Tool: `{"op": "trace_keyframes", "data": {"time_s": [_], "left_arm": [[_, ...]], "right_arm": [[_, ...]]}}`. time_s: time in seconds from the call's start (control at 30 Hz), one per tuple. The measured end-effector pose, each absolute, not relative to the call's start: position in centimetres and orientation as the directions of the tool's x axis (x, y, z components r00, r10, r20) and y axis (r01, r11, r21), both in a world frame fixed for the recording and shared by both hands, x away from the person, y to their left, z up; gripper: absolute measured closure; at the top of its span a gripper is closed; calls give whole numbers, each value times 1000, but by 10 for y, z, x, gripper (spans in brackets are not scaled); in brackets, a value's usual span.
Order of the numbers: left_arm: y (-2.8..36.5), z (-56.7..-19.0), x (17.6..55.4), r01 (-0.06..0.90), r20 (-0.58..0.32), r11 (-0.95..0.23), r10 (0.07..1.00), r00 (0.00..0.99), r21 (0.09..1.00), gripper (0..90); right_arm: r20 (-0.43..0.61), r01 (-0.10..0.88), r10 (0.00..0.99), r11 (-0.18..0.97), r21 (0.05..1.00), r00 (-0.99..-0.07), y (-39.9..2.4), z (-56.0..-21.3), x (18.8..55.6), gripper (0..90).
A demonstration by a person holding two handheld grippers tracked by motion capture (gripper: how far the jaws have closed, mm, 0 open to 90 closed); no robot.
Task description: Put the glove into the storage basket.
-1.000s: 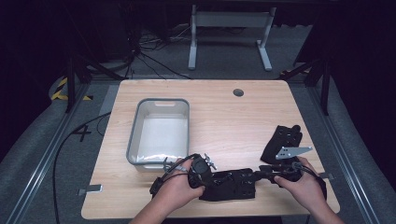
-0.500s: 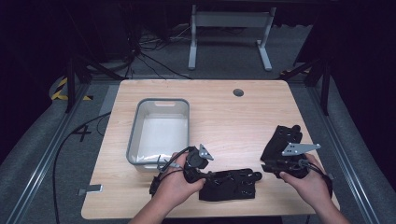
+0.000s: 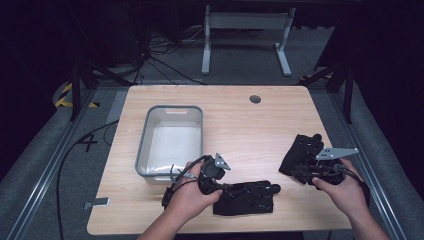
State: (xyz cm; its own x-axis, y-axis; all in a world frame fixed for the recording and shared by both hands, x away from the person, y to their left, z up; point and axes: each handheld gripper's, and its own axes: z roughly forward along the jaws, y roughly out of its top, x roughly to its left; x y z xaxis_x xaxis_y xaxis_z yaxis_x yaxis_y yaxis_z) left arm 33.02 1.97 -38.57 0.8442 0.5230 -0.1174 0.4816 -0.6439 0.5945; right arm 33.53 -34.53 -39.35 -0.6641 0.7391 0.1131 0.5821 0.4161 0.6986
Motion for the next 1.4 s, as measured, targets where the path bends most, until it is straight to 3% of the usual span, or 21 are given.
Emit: {"op": "trace_keyframes", "data": {"time_s": [0.33, 0.6, 0.67, 0.93, 1.03, 1.1, 1.23, 1.4], "left_arm": [[26, -385, 335, 500, -131, -632, 536, 834, 592, 531], [28, -390, 335, 513, -140, -632, 543, 828, 581, 526], [28, -391, 335, 516, -142, -638, 542, 828, 572, 519], [30, -394, 334, 523, -145, -639, 547, 824, 563, 517], [30, -393, 333, 523, -146, -640, 546, 825, 563, 515], [29, -394, 333, 519, -144, -643, 542, 828, 563, 514], [27, -395, 332, 517, -142, -645, 541, 829, 563, 512], [27, -395, 332, 514, -143, -649, 536, 832, 561, 511]], "right_arm": [[59, 615, 808, 397, 681, -586, -379, -395, 387, 615], [36, 674, 836, 416, 611, -547, -389, -413, 426, 618], [22, 685, 828, 448, 574, -560, -388, -421, 434, 569], [42, 732, 847, 432, 527, -530, -387, -433, 442, 519], [37, 738, 851, 431, 519, -524, -386, -433, 441, 590], [32, 741, 850, 438, 508, -525, -384, -431, 441, 749], [32, 739, 842, 454, 498, -539, -381, -431, 440, 832], [16, 744, 851, 450, 494, -525, -377, -429, 439, 854]]}}
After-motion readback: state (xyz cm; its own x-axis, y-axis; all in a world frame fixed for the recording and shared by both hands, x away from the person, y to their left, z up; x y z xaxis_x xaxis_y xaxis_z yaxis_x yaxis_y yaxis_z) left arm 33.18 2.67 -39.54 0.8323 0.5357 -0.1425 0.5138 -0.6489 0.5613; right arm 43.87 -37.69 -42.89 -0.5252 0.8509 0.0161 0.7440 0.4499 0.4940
